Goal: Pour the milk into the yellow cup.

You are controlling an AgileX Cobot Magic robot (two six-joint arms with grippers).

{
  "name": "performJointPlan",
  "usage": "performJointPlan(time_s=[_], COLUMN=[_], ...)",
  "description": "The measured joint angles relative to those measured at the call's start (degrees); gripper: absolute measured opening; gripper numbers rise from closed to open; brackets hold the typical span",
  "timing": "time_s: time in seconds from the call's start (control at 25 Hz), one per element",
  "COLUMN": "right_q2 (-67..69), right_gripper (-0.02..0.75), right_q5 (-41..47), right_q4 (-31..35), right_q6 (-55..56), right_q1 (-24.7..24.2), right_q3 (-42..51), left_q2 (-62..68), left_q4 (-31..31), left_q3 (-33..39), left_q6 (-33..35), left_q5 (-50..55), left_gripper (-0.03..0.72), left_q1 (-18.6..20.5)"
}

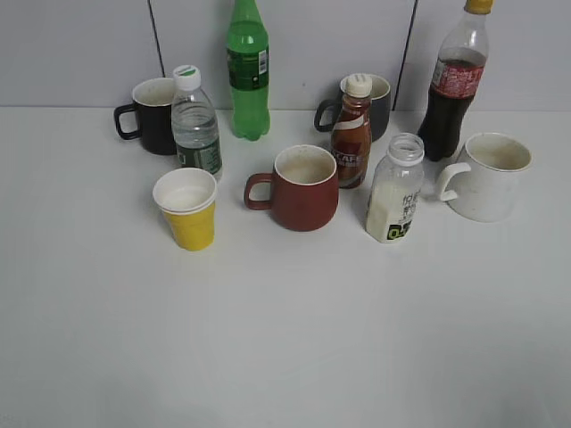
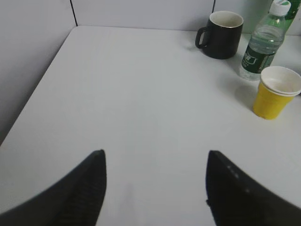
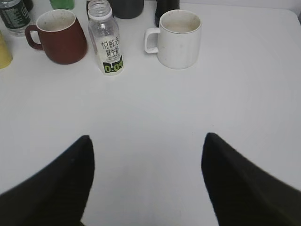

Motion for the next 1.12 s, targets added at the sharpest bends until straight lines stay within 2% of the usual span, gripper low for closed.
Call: performJointPlan(time_s=[1.12], right_q2=[0.0], right_gripper=[0.532], right_q5=[0.0], right_q4=[0.0], right_q6=[0.0], right_q1=[0.0], right_q3=[0.0], left_q2=[0.0], left_q4=[0.0], left_q3=[0.0], left_q6=[0.1], left_q5=[0.0], left_gripper=[0.505], left_q1=[0.0])
